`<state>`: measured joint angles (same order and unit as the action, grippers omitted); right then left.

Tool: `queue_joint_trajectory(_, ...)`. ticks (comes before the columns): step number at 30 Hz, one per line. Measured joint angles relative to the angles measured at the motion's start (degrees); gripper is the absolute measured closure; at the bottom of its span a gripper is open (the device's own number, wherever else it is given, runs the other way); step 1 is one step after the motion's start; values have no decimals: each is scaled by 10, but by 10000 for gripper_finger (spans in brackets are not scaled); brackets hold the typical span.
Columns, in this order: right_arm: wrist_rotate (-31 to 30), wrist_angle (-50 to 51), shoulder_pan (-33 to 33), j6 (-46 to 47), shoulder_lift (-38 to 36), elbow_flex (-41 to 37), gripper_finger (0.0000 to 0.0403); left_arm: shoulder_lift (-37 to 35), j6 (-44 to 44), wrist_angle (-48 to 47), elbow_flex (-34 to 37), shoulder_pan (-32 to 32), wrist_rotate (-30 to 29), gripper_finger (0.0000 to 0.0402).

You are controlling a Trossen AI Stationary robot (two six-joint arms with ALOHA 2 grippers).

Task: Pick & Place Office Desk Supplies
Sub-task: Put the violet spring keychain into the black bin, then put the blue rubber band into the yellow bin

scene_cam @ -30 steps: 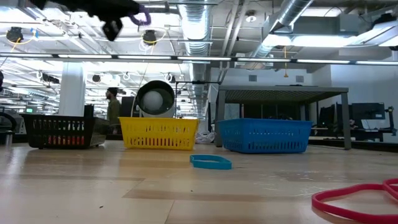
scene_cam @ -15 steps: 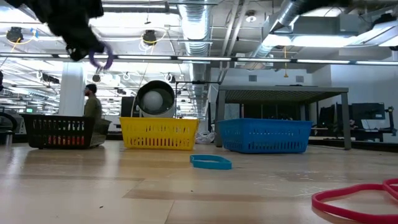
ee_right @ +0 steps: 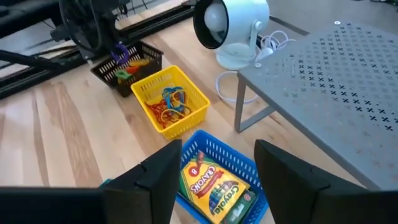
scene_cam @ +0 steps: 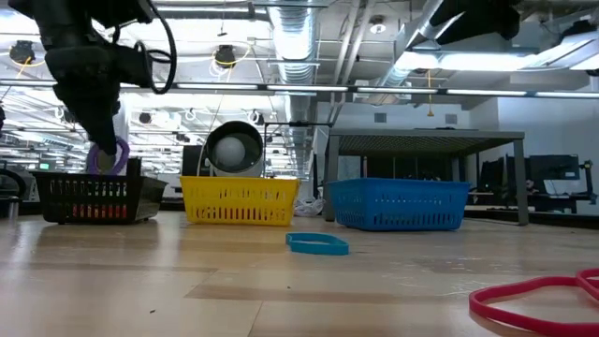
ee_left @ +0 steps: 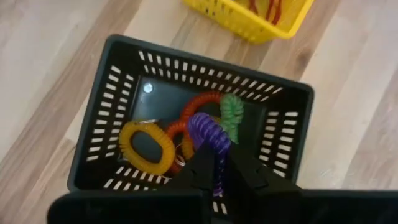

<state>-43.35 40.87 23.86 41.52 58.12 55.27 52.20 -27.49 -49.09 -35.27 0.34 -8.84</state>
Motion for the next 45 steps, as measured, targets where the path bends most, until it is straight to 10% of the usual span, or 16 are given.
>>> queue_joint_trajectory(13,0,-6,1,2,27,0,218,41,-9,6,3,0,-1,368)
queue_joint_trajectory(31,0,-11,24,0,27,0,232,41,-18,11,-4,1,-15,153)
queue_joint_trajectory(41,-1,-28,23,-1,27,0,233,44,46,348,-64,-16,176,172)
queue_joint_trajectory(45,-1,-30,28,-1,27,0,233,82,148,452,-67,-65,157,192)
